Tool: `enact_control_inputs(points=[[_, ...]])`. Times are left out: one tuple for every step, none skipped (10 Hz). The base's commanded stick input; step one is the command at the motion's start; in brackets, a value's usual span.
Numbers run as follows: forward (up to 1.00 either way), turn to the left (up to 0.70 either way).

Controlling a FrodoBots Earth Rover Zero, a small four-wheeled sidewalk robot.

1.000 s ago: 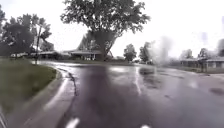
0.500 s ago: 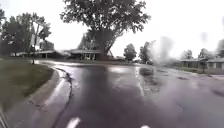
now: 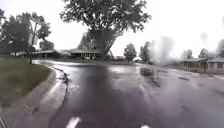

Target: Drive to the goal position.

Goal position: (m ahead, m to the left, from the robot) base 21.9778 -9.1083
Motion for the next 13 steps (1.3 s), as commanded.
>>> enact_control_inputs(points=[[0.5, 0.0], [0.5, 0.0], [0.5, 0.0], [0.5, 0.0], [0.5, 0.0], [0.5, 0.0], [0.5, 0.0], [0.5, 0.0], [0.5, 0.0], [0.5, 0.0], [0.5, 0.0], [0.5, 0.0], [0.5, 0.0]])
